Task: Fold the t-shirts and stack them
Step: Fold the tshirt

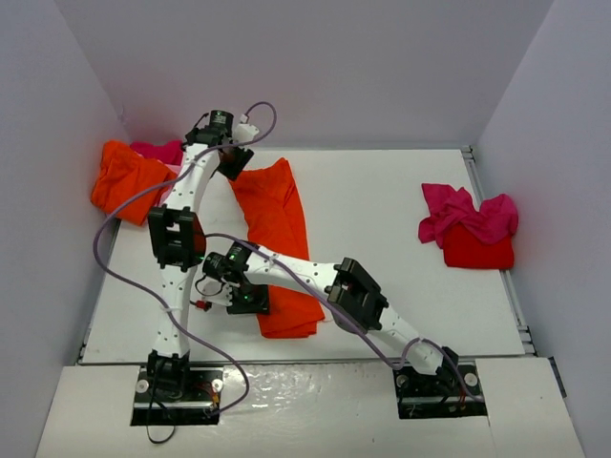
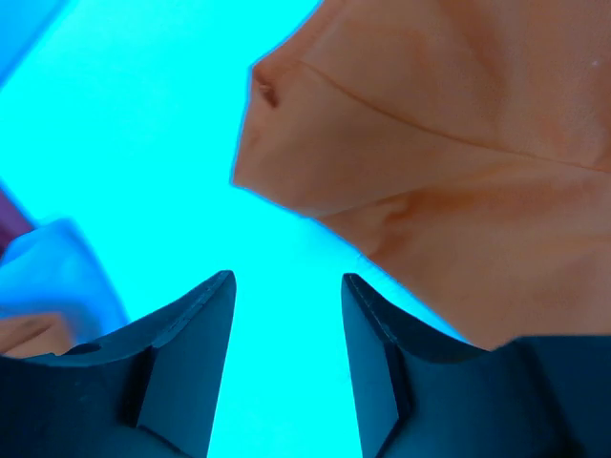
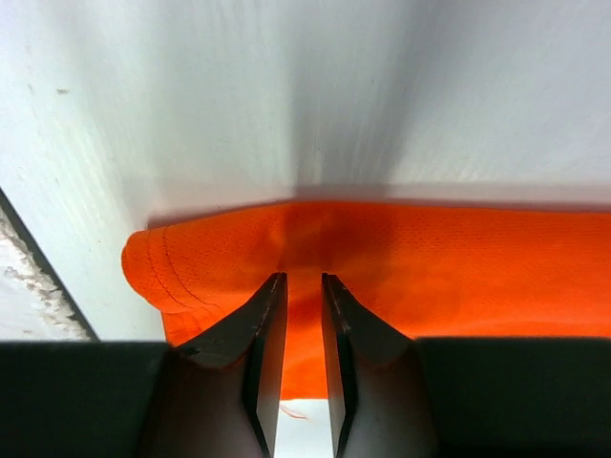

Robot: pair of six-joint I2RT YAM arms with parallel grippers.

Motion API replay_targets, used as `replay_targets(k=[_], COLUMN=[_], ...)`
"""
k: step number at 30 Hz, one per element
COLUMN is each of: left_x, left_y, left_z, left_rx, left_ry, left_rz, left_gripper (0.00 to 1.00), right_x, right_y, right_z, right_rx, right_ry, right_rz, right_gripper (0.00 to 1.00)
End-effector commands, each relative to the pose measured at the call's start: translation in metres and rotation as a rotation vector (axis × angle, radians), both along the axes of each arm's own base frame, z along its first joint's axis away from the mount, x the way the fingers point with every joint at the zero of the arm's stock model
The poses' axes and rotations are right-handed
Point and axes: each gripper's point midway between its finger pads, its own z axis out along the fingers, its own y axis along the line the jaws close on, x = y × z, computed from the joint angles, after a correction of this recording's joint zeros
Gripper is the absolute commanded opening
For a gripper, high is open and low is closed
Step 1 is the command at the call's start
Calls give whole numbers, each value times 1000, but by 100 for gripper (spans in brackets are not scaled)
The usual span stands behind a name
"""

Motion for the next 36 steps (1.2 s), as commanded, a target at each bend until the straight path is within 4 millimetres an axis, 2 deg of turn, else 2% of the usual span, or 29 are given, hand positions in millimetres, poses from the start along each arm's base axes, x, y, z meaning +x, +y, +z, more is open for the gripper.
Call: replay_targets(k=[1, 3, 6, 9, 10, 14, 17, 19, 20, 22, 26, 31, 35, 36], left_x=[-14, -26, -37, -47, -49, -59, -66, -66, -68, -66, -60, -54, -48, -42], left_y=[24, 25, 32, 28, 27, 15, 7, 2, 1, -4, -12, -24, -33, -35], left_z=[128, 142, 150, 144, 139, 112, 88, 76, 72, 60, 42, 26, -1, 4], left_rx=[-36, -52, -65, -114, -124, -170, -194, -194, -193, -191, -183, -161, -145, -151], left_ry=[-224, -228, -234, -186, -166, -73, -8, 8, 19, 33, 63, 72, 124, 107], left_rz=[73, 61, 60, 37, 32, -7, -34, -50, -50, -67, -82, -128, -150, -154], left_gripper=[46, 46, 44, 44, 44, 40, 31, 19, 18, 13, 2, 0, 0, 0], right_x=[12, 34, 65, 96, 99, 116, 125, 138, 139, 158, 170, 173, 170, 169], right_y=[23, 20, 3, -28, -40, -83, -130, -171, -175, -207, -235, -263, -277, -278], right_z=[78, 109, 146, 162, 163, 163, 150, 141, 140, 141, 144, 142, 138, 137], right_rx=[151, 195, 240, 241, 234, 190, 100, 32, 25, 17, 28, 53, 58, 58], right_ry=[-204, -342, -490, -524, -525, -565, -589, -596, -596, -601, -597, -594, -575, -572], right_rz=[16, -15, -87, -187, -205, -272, -322, -396, -404, -501, -592, -676, -729, -735], right_gripper=[21, 22, 25, 36, 35, 34, 30, 29, 29, 28, 25, 24, 24, 24])
